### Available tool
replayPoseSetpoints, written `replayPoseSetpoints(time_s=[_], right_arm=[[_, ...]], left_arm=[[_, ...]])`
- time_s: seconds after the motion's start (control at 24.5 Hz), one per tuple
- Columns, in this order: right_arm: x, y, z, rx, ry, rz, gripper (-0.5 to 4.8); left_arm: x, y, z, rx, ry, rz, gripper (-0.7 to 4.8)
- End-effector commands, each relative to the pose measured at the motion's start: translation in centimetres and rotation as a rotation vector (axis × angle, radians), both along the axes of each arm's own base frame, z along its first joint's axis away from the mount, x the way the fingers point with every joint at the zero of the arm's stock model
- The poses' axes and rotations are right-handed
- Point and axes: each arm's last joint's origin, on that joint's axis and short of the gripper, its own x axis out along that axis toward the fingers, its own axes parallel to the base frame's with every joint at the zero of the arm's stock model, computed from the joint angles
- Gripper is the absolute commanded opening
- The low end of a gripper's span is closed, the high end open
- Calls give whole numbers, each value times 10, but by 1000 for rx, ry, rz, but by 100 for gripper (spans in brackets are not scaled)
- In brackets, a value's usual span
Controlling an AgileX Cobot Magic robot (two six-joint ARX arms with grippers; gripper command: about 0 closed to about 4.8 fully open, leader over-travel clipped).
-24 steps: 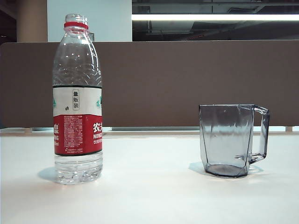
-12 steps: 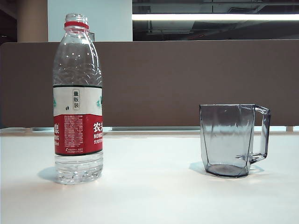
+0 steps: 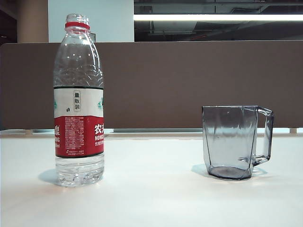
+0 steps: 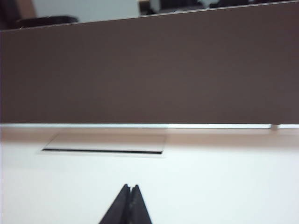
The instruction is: Pick up the mineral water bottle with the left hand on the table and pour water into the mug until it's half full.
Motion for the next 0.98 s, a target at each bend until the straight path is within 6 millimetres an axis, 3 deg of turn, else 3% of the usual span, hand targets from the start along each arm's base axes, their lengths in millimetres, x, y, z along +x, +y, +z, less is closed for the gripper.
replayPoseSetpoints(time_s=[0.04, 0.29, 0.7, 0.74, 0.86, 0.94, 0.98], right_arm=[[1, 3, 11, -2, 59, 39, -2], [2, 16, 8, -22, 171, 184, -2], [-9, 31, -11, -106, 372, 307, -2], [-10, 31, -12, -117, 381, 320, -2], [-10, 32, -12, -120, 377, 330, -2], [-10, 32, -11, -119, 373, 330, -2], [-10, 32, -11, -118, 371, 330, -1]], left_arm=[[6, -8, 9, -2, 12, -70, -5], [17, -36, 12, 21, 96, -246, -5], [14, -40, -2, 47, 248, -349, -4], [14, -40, -3, 47, 261, -371, 31], [12, -42, -5, 50, 284, -427, 208], [11, -42, -8, 72, 300, -445, 286], [11, -42, -10, 91, 310, -447, 363]])
